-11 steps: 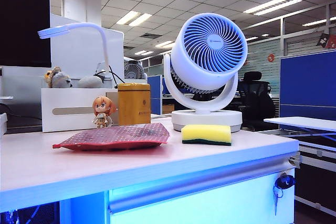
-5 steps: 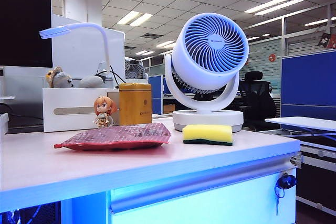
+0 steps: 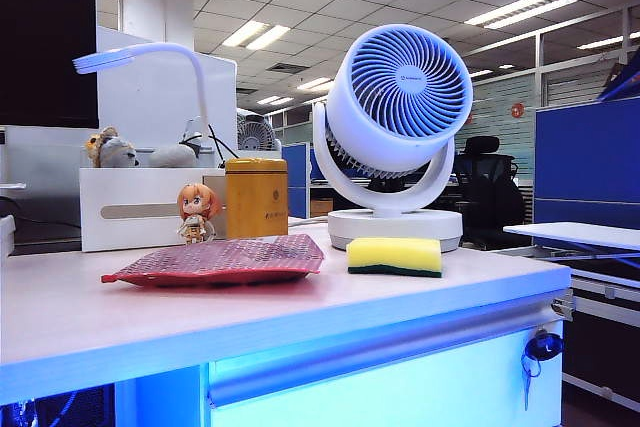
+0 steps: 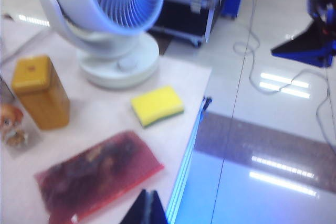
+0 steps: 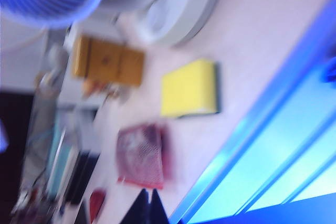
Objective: Open the drawer, place the cleaning sponge inside, then close the drawer.
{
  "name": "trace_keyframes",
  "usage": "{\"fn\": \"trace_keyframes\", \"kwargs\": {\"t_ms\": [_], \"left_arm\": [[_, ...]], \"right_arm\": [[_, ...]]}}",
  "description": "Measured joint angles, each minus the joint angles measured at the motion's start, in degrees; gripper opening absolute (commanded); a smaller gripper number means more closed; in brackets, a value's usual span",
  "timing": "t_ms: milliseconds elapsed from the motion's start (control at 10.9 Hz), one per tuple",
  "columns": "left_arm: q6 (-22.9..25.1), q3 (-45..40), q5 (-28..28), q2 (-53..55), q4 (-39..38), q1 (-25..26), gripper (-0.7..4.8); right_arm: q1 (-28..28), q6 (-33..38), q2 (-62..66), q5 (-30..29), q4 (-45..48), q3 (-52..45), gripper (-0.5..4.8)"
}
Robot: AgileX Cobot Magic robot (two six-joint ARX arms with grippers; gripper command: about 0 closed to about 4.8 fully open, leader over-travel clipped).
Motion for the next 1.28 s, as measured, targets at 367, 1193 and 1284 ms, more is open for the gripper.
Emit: {"fn": "trace_keyframes", "kwargs": {"t_ms": [367,1193,1284], "left_arm": [[0.0,0.0,-3.3,0.35,0.55,-0.02,-0.05],[0.0,0.0,-3.32,0.35,2.56,-0.02,-0.05],[0.0,0.0,-3.3,0.35,2.56,-0.02,-0.05]], "right_arm": [[-0.04,-1.97,25.7,-8.9,18.08,0.04,-0.03],[-0.11,-3.08,40.89,-19.08,30.42,-0.7,4.79],[-0.11,-2.43,40.89,-18.38,30.56,-0.7,4.79]]}}
